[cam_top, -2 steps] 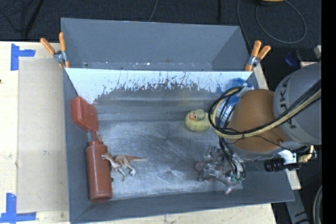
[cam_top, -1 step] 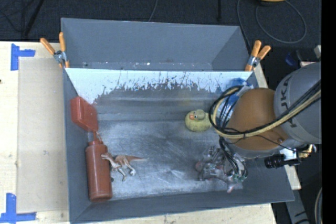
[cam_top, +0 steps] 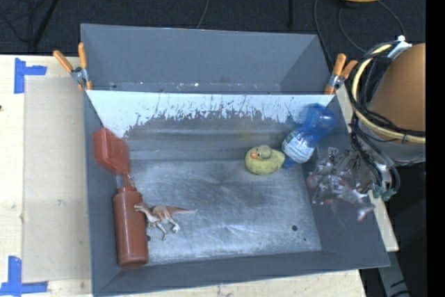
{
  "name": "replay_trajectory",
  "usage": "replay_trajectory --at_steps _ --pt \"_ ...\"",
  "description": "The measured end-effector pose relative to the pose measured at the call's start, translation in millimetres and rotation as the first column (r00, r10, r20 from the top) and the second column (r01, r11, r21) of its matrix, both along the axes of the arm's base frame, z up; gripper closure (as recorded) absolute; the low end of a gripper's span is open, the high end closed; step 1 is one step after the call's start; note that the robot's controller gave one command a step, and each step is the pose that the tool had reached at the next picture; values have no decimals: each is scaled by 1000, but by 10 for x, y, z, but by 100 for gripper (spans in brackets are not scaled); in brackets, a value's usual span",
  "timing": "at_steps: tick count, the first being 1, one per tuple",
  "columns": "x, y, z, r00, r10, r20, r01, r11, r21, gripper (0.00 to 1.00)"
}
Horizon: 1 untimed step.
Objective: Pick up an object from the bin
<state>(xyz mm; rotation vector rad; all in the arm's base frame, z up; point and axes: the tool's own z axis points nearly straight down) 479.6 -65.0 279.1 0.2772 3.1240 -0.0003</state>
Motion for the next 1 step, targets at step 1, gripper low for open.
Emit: replay_trajectory --at_steps 1 --pt "-7 -7 -30 1000 -2 -5 2 1000 1 100"
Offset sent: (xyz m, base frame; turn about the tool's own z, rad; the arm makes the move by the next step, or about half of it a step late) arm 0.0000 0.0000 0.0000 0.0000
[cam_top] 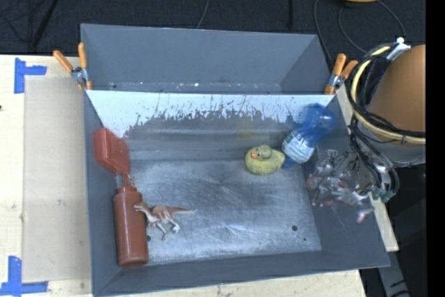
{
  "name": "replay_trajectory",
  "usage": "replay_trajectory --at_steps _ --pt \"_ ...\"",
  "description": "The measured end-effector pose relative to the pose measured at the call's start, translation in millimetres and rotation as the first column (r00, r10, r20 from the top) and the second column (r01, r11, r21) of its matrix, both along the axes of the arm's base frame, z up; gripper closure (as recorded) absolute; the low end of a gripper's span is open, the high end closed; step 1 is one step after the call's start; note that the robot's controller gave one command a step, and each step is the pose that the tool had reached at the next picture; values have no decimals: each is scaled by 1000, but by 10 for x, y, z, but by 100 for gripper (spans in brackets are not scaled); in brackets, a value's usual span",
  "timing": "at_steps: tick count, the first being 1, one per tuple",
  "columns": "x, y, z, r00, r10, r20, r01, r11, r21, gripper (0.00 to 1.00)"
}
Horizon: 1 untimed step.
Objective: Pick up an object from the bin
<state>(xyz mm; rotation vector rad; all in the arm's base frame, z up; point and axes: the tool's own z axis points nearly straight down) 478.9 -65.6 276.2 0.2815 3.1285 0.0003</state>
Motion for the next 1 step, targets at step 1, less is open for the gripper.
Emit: replay_trajectory --at_steps 1 --pt "0 -2 0 1000 -1 0 1 1000 0 100"
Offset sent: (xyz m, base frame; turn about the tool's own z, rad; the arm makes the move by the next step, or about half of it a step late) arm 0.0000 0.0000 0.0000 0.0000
